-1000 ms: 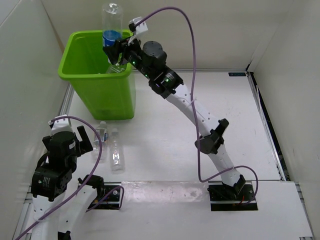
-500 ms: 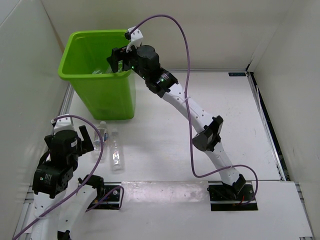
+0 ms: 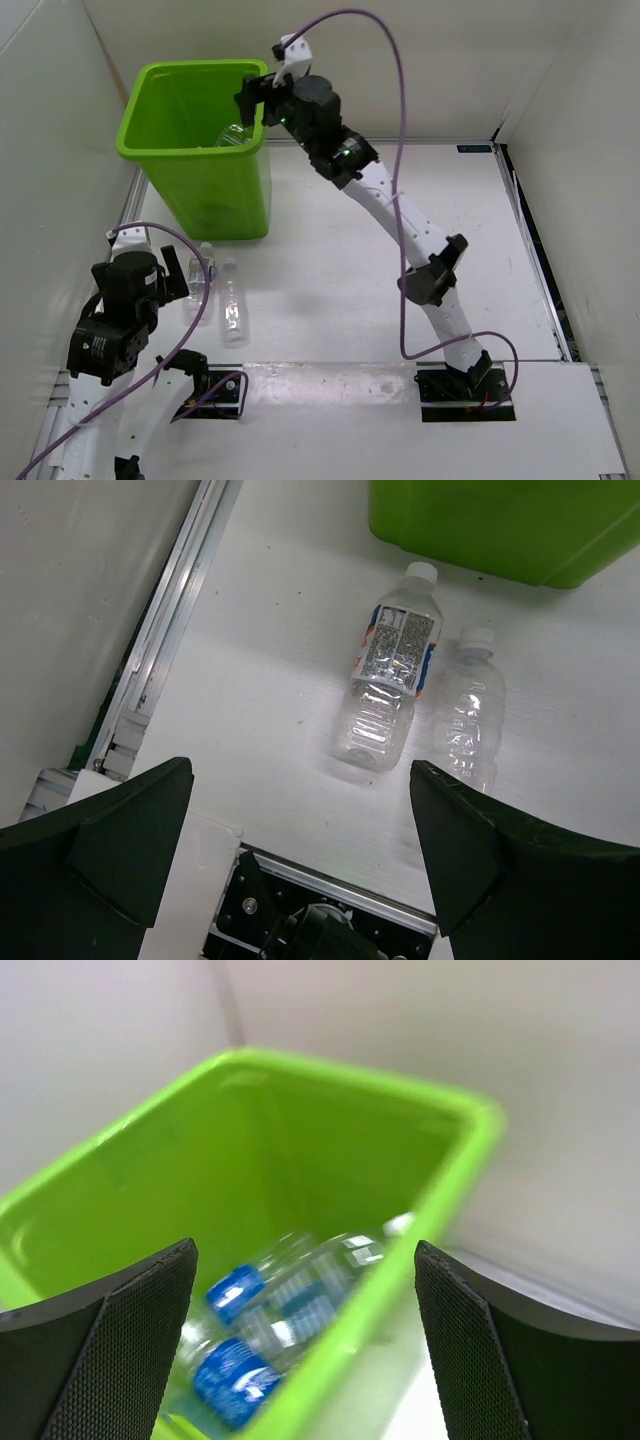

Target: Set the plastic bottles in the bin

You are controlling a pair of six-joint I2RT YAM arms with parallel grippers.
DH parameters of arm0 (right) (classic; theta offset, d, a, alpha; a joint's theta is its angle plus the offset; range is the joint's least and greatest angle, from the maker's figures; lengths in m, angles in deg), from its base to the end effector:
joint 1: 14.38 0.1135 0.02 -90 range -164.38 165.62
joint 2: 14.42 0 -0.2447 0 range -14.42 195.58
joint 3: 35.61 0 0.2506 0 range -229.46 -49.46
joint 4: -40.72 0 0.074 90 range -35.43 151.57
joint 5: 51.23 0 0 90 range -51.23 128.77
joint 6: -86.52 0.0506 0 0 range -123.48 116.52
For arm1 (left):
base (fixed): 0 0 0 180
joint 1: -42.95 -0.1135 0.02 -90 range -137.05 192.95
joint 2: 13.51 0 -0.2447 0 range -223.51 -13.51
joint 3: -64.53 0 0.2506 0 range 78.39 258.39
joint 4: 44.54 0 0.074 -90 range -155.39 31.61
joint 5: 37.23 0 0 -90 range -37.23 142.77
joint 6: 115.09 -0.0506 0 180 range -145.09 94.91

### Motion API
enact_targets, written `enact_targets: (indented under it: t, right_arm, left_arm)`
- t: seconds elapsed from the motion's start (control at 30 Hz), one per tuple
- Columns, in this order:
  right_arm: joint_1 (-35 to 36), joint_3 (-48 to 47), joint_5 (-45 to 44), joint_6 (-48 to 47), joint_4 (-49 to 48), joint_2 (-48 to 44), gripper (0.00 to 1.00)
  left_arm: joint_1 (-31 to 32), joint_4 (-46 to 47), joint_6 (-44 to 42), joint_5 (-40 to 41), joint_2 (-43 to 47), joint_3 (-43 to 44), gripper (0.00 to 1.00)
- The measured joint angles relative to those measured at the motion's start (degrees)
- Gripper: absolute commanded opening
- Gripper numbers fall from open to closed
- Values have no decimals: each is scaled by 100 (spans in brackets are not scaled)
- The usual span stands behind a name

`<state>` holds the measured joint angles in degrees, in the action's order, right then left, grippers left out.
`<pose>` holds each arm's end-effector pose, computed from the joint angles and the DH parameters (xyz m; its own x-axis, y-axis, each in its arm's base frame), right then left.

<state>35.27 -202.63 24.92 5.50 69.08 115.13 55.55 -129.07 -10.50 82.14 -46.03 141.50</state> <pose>0.3306 0.3704 0.4741 0.0096 0.2454 -0.9694 -0.5957 0.7800 0.1916 0.0863 0.0061 0.3445 -0.5637 -0.0989 -0.8200 -0.3287 0.9377 0.1129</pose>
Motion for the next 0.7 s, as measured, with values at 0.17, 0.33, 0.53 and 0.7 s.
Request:
enact_targets:
  t: [0.17,0.33,0.53,0.7]
  right_arm:
    - [-127,481,-949,-525,90,-1233,90]
    - [-391,2037,-1665,-658,-52,-3222,90]
    - [-485,4833,-2188,-365,332,-5737,90]
    - [-702,5657,-2162,461,1996,-6763,90]
  left_arm:
    - [0,94,-133,46,-85,111,100]
    - [0,326,-131,7,-35,155,100]
    - [0,684,389,-1071,57,-177,100]
    - [131,811,1058,-1816,-149,-881,100]
